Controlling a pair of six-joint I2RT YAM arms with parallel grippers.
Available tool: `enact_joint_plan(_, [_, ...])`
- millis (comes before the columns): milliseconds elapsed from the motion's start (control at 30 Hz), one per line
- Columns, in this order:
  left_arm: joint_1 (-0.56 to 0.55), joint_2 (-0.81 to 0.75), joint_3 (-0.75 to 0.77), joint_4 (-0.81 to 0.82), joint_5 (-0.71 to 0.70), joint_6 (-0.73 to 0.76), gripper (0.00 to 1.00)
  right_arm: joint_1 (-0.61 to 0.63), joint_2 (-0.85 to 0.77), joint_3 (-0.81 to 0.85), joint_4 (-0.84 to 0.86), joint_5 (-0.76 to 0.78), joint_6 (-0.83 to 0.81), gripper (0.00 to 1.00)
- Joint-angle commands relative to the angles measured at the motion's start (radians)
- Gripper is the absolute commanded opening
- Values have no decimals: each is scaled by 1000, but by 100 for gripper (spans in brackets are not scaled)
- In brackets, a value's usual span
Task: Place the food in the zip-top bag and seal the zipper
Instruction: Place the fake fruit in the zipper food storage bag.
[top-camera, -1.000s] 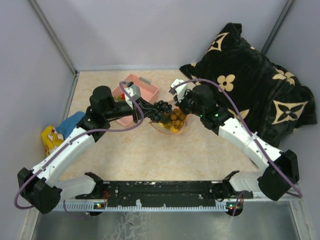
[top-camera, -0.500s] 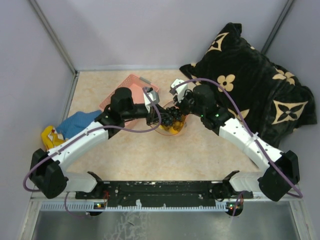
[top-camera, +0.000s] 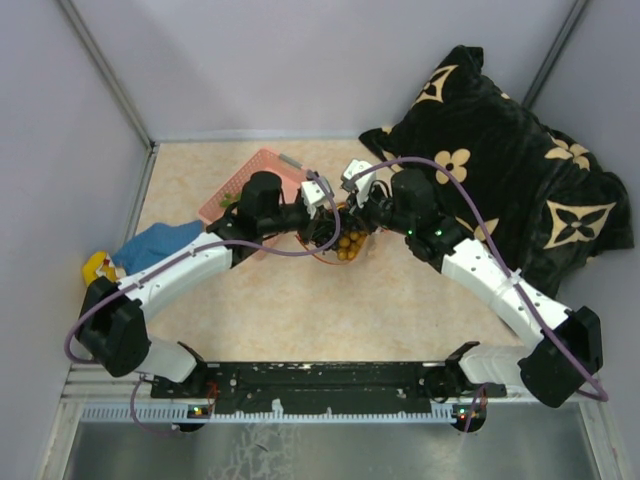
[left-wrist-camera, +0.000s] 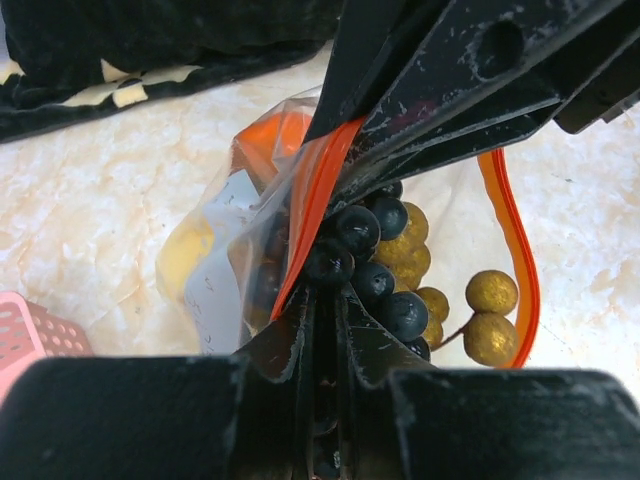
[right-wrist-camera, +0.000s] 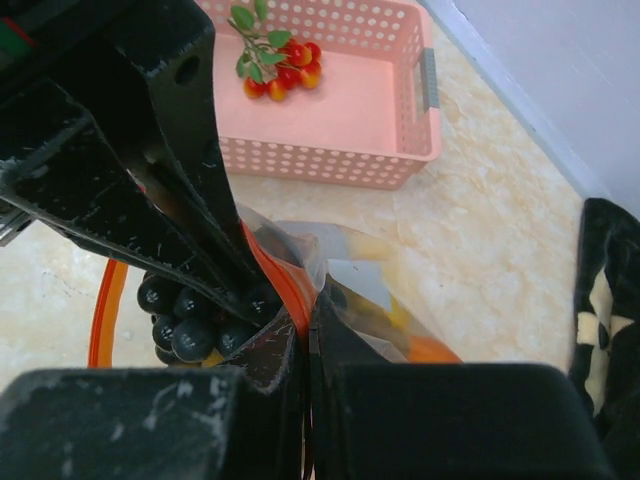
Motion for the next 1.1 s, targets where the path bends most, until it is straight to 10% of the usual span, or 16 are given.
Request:
enact_joint_plan(0, [-15,1,43,45,-21,15,7,-3,-23,14,113,-118,40,0])
enact_joint_plan(367, [-17,51,78,16,-293,-40,36,-2,-22,22,121,-147,61,0])
enact_joint_plan(1067, [-16,-170,93,-160,-290,-195,74,-45,29,25,108,-35,128,0])
